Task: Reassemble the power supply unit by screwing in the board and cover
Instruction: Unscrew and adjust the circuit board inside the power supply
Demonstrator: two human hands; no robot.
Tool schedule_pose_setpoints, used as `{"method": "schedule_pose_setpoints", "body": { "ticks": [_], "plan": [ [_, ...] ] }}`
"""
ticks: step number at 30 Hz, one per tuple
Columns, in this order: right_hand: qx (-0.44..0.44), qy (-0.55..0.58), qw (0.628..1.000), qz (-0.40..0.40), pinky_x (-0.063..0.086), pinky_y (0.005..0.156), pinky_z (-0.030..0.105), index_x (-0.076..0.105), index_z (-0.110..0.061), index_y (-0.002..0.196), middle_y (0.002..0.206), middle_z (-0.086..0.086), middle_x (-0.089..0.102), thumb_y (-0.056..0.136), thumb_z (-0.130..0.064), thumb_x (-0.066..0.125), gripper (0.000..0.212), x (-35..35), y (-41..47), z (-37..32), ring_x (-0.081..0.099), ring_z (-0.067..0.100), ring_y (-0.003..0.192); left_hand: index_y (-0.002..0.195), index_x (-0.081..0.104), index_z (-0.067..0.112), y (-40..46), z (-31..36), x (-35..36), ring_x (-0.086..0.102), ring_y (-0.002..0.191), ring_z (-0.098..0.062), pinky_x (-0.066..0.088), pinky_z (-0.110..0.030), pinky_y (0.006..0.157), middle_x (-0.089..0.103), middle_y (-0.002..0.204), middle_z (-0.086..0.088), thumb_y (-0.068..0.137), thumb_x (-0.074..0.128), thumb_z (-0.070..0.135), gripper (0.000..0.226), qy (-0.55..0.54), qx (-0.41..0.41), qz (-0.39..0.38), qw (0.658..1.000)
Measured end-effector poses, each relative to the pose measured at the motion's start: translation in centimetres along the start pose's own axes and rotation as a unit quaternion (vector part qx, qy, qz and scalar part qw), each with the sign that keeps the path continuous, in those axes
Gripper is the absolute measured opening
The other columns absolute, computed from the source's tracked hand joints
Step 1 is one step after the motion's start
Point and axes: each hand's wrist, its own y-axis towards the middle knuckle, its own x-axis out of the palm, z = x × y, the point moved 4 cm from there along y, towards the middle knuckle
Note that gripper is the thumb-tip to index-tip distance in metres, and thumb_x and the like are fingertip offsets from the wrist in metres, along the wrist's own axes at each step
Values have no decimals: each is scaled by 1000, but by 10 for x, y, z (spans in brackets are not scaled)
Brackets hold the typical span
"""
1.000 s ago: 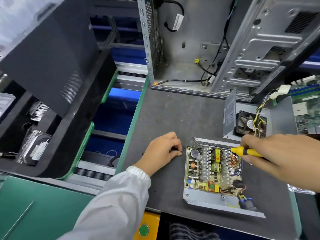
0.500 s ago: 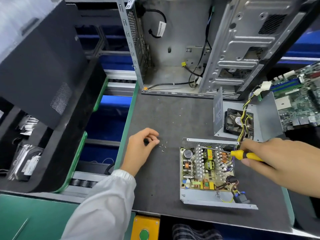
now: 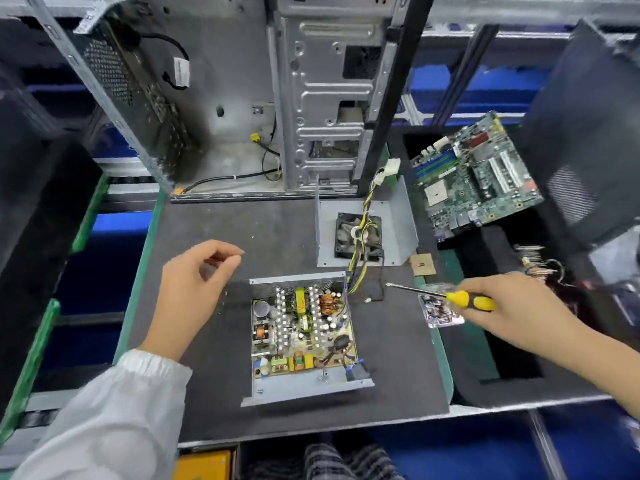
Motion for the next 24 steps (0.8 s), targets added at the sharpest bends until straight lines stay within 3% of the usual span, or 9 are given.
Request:
{"method": "schedule_pose_setpoints", "body": {
  "ticks": [3, 5, 7, 10, 12, 16, 21, 24],
  "plan": [
    [-19, -17, 999, 24, 39, 50, 28, 59, -37, 67, 55, -9, 54, 82, -45, 64, 18, 14, -5, 26, 51, 15, 59, 84, 68, 34, 3, 47, 17, 59, 70, -9, 43, -9, 64, 70, 78, 13, 90, 68, 13, 22, -34, 30, -36, 998],
    [-60, -66, 995, 46, 43, 46, 26, 68, -34, 69, 53, -6, 56, 73, -36, 76, 9, 24, -5, 35, 59, 17, 57, 85, 69, 33, 1, 73, 32, 61, 70, -5, 45, -11, 64, 70, 75, 13, 90, 68, 15, 19, -53, 44, -56, 996],
    [-94, -84, 992, 24, 42, 39, 21, 72, -34, 67, 47, -5, 52, 48, -28, 92, 28, 38, -3, 39, 59, 17, 47, 86, 69, 33, -2, 92, 50, 62, 70, -6, 47, -14, 65, 69, 75, 17, 91, 67, 18, 16, -58, 50, -74, 994],
    [-141, -128, 982, 6, 38, 37, 15, 69, -30, 59, 42, -5, 48, 23, -26, 92, 43, 59, 7, 40, 53, 15, 38, 84, 68, 34, -8, 104, 77, 59, 66, -7, 44, -13, 61, 67, 75, 20, 91, 67, 18, 18, -52, 52, -86, 994],
    [-178, -164, 970, 17, 35, 38, 16, 67, -25, 61, 39, -5, 46, 25, -19, 85, 40, 71, 11, 39, 49, 15, 37, 84, 68, 33, -12, 105, 90, 57, 66, -8, 43, -15, 62, 67, 73, 16, 91, 67, 16, 19, -64, 41, -87, 993],
    [-175, -170, 968, 63, 29, 40, 17, 75, -21, 87, 38, -5, 46, 34, -12, 82, 54, 75, 18, 44, 47, 15, 34, 86, 72, 25, -20, 104, 102, 60, 71, -21, 49, -32, 69, 68, 73, 5, 90, 67, 14, 13, -85, 19, -85, 993],
    [-147, -121, 977, 90, 34, 39, 18, 74, -24, 81, 47, -7, 55, 34, -4, 83, 52, 69, 26, 49, 52, 17, 39, 86, 71, 25, -25, 105, 102, 62, 74, -23, 52, -43, 73, 69, 74, 3, 91, 66, 14, 13, -86, 4, -88, 992],
    [-158, -110, 978, 81, 35, 40, 15, 73, -25, 70, 48, -7, 59, 30, -6, 86, 46, 69, 29, 47, 52, 17, 39, 86, 72, 24, -27, 103, 101, 63, 74, -20, 52, -40, 72, 69, 75, 3, 92, 66, 14, 13, -86, -3, -85, 993]
  ]
}}
